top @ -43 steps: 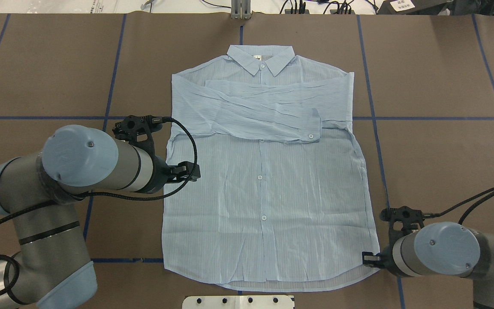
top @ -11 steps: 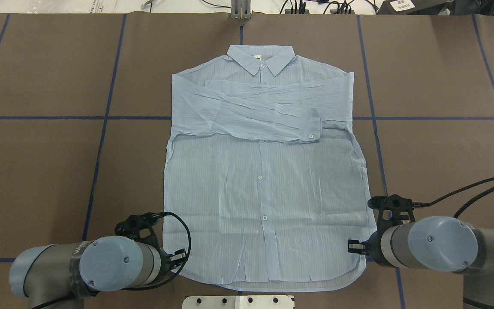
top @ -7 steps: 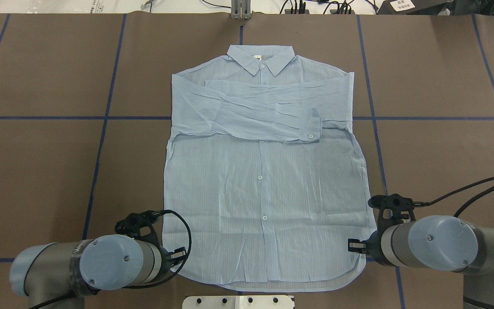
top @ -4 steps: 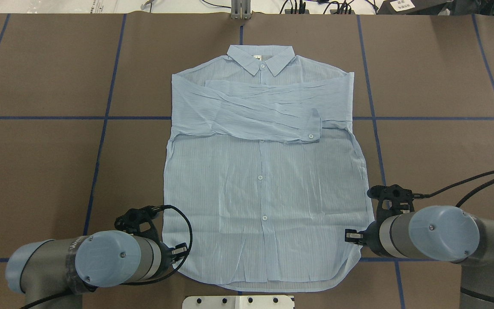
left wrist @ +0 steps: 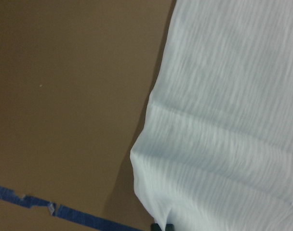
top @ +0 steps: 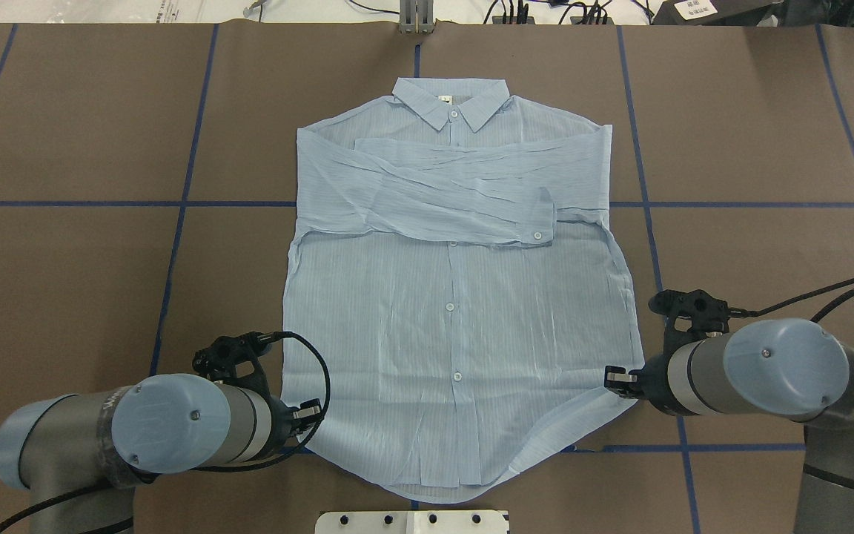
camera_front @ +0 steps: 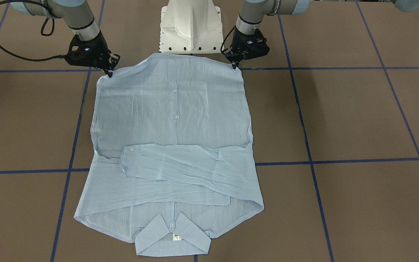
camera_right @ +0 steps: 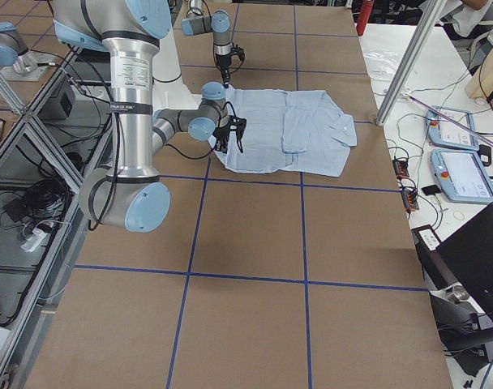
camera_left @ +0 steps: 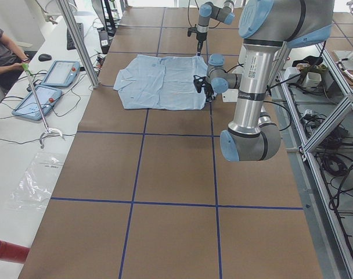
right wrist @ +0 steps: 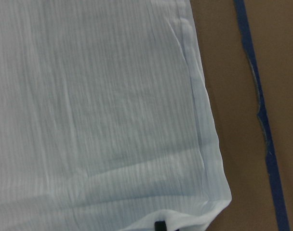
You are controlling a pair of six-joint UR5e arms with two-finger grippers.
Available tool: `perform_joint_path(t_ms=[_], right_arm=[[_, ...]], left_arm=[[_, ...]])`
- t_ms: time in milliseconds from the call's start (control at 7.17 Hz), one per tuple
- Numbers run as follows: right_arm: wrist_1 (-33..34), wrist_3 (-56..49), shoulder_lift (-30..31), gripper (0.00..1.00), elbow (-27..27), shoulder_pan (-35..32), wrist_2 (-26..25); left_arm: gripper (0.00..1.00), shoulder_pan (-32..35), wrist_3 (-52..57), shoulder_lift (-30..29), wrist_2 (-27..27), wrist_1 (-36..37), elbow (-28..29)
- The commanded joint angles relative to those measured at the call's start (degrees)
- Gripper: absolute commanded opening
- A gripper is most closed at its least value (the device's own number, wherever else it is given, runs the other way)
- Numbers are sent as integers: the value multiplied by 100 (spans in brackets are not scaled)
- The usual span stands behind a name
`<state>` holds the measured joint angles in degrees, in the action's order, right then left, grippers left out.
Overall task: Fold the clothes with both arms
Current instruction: 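Lift the hem with both grippers and carry it over the shirt toward the collar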
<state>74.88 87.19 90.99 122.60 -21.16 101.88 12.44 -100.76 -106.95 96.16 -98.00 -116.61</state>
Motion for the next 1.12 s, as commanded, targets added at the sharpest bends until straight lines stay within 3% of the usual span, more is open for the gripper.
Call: perform_joint_path(t_ms=[0,976], right_arm=[[0,-35,15,0,0,-247,270],[-9,0,33,0,106,-415,368]], left_arm=[[0,22,118,16,8,0,-28],[0,57,101,60,148,9,-89]])
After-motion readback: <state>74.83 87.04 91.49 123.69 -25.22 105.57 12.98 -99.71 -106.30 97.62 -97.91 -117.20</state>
